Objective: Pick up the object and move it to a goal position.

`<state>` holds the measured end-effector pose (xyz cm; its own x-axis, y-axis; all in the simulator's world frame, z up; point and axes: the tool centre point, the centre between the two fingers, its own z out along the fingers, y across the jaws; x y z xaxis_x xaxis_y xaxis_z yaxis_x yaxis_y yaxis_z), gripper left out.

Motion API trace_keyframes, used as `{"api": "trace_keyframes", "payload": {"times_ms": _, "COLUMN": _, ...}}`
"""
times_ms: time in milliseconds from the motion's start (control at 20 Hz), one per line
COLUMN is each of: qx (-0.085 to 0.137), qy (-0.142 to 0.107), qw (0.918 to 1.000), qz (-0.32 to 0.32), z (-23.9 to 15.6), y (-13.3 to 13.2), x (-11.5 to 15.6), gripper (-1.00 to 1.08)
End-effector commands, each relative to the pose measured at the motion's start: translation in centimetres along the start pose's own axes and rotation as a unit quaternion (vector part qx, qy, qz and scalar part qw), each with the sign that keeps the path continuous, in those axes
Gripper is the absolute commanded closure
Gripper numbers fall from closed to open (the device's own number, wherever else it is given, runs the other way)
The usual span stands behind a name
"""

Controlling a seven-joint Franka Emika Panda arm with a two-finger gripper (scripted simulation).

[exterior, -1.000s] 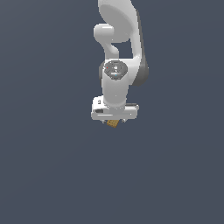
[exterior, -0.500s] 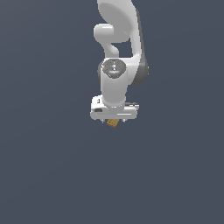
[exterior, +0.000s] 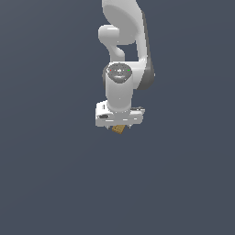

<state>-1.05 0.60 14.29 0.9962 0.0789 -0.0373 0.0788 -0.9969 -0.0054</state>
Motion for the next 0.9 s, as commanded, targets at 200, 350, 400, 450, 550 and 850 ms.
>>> {"api": "trace_keyframes", "payload": {"times_ms": 200, "qx": -0.003, "qy": 0.001, "qw": 0.9982, "qz": -0.06, "z": 1.2, "y": 0.2, "x": -0.8, "gripper": -0.92}}
{"api": "trace_keyframes", "payload": {"times_ms": 350, "qx": -0.004, "qy": 0.002, "qw": 0.9951, "qz": -0.099, "z": 1.9, "y": 0.3, "x": -1.4, "gripper": -0.92}}
{"api": "trace_keyframes", "payload": {"times_ms": 400, "qx": -0.005, "qy": 0.003, "qw": 0.9936, "qz": -0.113, "z": 2.1, "y": 0.3, "x": -1.6, "gripper": -0.92}}
{"api": "trace_keyframes", "payload": {"times_ms": 450, "qx": -0.005, "qy": 0.003, "qw": 0.9919, "qz": -0.127, "z": 2.4, "y": 0.3, "x": -1.8, "gripper": -0.92}}
{"api": "trace_keyframes", "payload": {"times_ms": 550, "qx": -0.006, "qy": 0.003, "qw": 0.9879, "qz": -0.155, "z": 2.9, "y": 0.4, "x": -2.2, "gripper": -0.92}}
{"api": "trace_keyframes", "payload": {"times_ms": 850, "qx": -0.009, "qy": 0.005, "qw": 0.9711, "qz": -0.238, "z": 4.3, "y": 0.4, "x": -3.5, "gripper": -0.92}}
